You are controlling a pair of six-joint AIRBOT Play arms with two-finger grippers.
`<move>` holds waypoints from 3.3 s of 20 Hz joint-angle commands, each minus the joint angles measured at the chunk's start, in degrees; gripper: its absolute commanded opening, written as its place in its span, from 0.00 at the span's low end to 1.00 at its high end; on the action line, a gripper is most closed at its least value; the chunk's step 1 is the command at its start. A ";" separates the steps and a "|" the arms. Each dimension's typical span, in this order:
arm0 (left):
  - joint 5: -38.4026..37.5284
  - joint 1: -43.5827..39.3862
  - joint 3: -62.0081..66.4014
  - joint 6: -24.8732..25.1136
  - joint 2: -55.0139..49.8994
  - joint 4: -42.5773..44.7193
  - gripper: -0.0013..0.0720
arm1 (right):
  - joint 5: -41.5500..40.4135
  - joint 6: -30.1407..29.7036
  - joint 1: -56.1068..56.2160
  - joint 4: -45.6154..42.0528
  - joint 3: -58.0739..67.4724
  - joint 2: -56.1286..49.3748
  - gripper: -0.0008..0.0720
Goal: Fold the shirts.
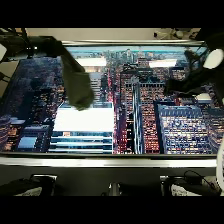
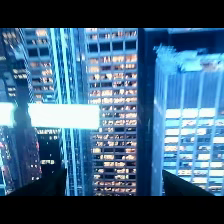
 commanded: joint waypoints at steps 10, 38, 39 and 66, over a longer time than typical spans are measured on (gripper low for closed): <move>-1.38 -32.79 -11.58 -7.26 -21.79 -9.81 0.48 | 5.31 1.11 -0.02 -6.99 0.02 21.92 0.88; -1.68 3.85 -19.85 -2.91 -28.74 -25.09 0.06 | -11.87 -9.07 0.00 20.33 -43.56 -2.40 0.96; -1.68 3.85 -19.85 -2.58 -27.78 -25.07 0.06 | -12.68 -9.84 0.02 22.34 -43.71 -3.91 0.95; -5.27 2.69 4.13 1.14 22.99 1.84 0.06 | -25.27 -7.54 2.67 7.58 8.31 32.11 0.04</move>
